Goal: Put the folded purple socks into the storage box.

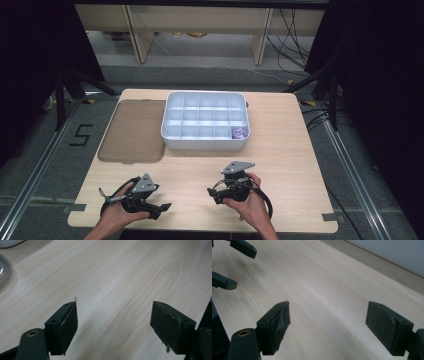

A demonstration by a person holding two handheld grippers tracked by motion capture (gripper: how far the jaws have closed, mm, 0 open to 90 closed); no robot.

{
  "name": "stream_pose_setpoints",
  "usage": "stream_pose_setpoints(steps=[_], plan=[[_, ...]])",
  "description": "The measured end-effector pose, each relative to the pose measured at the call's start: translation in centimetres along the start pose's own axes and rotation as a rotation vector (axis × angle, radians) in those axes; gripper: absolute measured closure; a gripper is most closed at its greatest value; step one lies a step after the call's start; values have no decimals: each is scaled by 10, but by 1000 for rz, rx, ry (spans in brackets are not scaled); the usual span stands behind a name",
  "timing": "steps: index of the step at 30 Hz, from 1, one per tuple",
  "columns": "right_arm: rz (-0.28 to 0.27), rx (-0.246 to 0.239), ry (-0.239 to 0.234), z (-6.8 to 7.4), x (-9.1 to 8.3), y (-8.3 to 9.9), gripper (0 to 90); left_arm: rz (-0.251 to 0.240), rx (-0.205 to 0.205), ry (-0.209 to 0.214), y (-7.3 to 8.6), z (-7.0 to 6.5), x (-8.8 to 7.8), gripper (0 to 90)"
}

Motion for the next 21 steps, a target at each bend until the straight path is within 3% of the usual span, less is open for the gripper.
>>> stream_pose_setpoints(steps=[1,2,4,5,6,9,10,16,17,21], plan=[[-28,8,0,1,3,0,204,0,-1,0,0,0,0,217],[-8,2,0,1,1,2,203,0,0,0,0,0,0,217],[-25,0,9,1,3,4,199,-1,-1,3,0,-1,0,217],[-19,-29,-3,0,2,5,197,-1,0,5,0,-1,0,217],[0,4,-4,2,0,6,194,5,5,2,0,0,0,217],[-17,-17,7,1,2,10,183,-1,-19,14,1,-3,1,217],[-3,-2,12,1,1,13,180,-6,-22,12,0,-3,2,217],[-2,-15,21,0,0,20,176,1,-5,12,0,-3,1,216],[10,9,21,2,-1,21,176,0,-7,12,0,-3,2,216],[3,18,30,2,-1,25,175,5,-3,14,1,-3,2,216]])
Point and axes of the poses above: each handheld gripper's, and its own axes: x roughly forward along the jaws, y roughly out of its underside, z roughly to its left, the point moved 5 cm from there along x, roughly forward along the jaws, and after that the axes turned 6 degrees about y, right-handed, at the moved point
